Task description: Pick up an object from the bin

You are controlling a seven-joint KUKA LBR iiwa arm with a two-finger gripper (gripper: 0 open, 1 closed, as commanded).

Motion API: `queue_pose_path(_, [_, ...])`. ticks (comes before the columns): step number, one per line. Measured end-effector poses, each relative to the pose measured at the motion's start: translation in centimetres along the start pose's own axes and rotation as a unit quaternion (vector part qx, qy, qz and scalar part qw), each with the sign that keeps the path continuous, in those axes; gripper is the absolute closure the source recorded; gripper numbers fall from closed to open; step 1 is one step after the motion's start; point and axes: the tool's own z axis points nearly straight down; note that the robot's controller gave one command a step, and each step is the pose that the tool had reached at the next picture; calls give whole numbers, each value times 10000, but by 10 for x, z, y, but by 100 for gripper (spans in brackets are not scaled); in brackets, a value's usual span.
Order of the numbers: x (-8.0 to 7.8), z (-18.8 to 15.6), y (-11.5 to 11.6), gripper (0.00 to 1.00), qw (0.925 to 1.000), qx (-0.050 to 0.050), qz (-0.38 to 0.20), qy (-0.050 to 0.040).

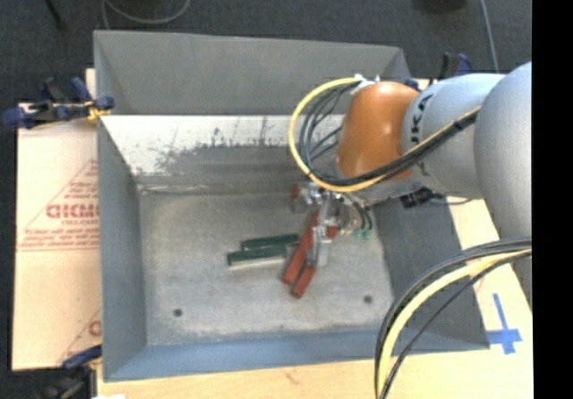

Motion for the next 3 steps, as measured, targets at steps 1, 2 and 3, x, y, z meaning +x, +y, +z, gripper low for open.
queue_pose_path(1, [37, -4, 38, 0, 9858, 17, -1678, -43])
queue_pose_path(2, [35, -8, 38, 100, 9859, 21, -1672, -49])
queue_pose_path(3, [11, -8, 31, 100, 9559, 10, -2936, -44])
